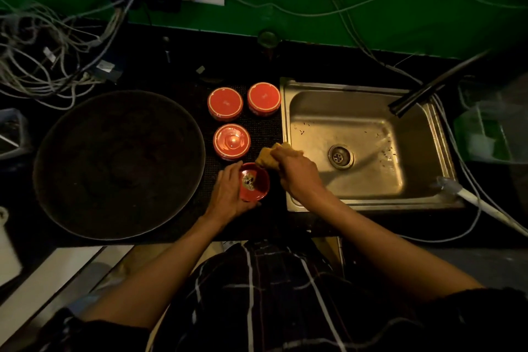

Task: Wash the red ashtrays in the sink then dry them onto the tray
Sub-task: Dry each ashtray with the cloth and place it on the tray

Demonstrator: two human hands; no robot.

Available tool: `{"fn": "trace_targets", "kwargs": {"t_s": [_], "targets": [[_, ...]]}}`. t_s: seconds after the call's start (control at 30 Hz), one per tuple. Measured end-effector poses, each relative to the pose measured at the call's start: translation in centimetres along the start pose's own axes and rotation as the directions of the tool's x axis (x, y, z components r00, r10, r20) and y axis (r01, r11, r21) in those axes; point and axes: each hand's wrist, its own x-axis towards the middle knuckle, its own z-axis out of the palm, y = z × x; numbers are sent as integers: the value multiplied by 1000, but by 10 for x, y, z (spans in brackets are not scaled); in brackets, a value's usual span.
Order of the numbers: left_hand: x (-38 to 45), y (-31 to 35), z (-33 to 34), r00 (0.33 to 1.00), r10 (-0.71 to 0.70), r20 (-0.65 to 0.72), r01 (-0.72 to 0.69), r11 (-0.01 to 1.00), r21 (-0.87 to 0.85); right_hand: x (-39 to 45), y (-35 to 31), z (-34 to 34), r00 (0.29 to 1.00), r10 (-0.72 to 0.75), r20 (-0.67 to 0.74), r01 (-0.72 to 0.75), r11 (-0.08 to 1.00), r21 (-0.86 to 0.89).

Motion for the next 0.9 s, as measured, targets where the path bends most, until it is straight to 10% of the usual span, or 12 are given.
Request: {"fn": "trace_targets", "kwargs": {"t_s": [0.6, 0.9], "targets": [[32, -22, -27, 951, 190, 245, -178, 982, -70, 5, -28, 62, 956, -245, 162, 282, 922, -266], [32, -28, -27, 961, 185, 206, -169, 981, -95, 1, -32, 51, 955, -121, 270, 123, 992, 8]]}}
